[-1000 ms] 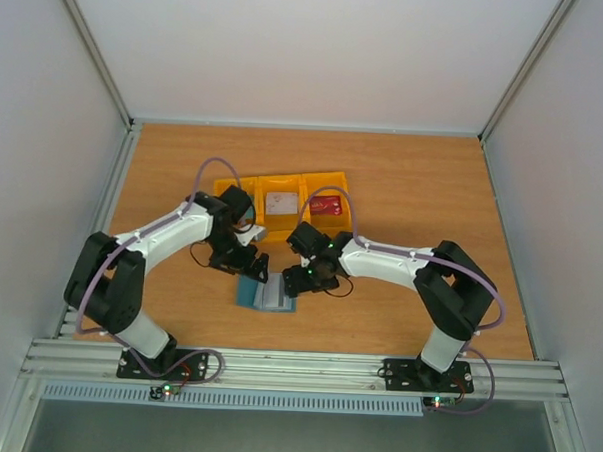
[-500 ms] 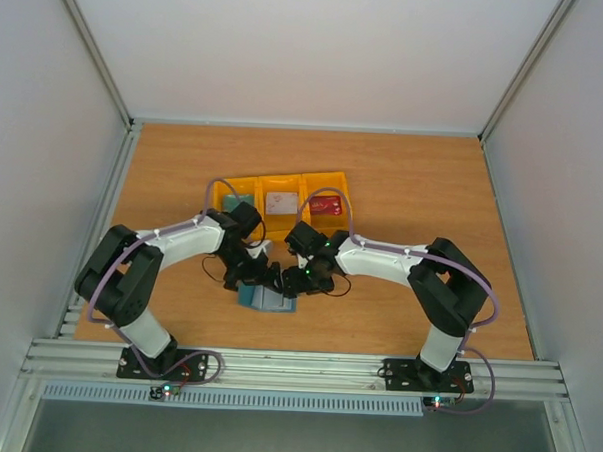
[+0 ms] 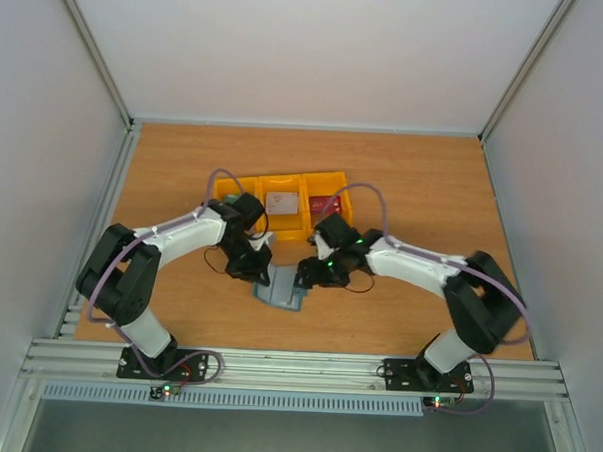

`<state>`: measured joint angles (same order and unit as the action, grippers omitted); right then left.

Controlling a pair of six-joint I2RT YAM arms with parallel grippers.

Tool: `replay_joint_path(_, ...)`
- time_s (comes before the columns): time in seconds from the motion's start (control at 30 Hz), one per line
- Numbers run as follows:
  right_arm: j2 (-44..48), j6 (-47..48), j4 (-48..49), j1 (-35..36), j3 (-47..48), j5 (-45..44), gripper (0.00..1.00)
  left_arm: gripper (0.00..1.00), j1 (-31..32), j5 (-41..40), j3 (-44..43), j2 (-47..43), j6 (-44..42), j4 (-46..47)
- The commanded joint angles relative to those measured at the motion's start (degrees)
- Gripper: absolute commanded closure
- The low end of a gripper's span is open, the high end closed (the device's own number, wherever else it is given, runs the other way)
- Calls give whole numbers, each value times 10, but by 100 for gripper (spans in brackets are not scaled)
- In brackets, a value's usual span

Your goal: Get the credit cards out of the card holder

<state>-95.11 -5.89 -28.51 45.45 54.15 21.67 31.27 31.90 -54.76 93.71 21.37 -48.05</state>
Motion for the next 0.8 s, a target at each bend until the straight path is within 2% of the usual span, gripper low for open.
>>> replay_joint_path(0.0,158,98,22,-53,-20,67,26,100,3,26,-114,-44,-102,-91)
replay_joint_path(0.1,279,170,4,-93,-8,124,18,100,2,49,-135,-126,-207,-100)
replay_joint_path(0.13,309,191,-10,-101,3,133,17,100,2,67,-127,-159,-244,-80)
replay_joint_path(0.23,391,252,-46,-113,43,143,13,100,3,138,-74,-258,-266,47)
replay_joint_path(0.4,480,320,-68,-118,100,190,11,100,3,177,27,-393,-210,325)
replay_joint_path(0.53,482,350,-106,-119,153,200,15,100,3,181,88,-468,-142,527)
replay_joint_path(0.6,468,341,-97,-118,168,226,22,100,3,154,94,-473,-99,564)
replay_joint_path(0.67,449,310,-72,-115,171,259,24,100,4,121,105,-483,-76,572)
replay_joint_path(0.77,425,303,-74,-84,177,219,26,100,9,88,123,-497,-58,576)
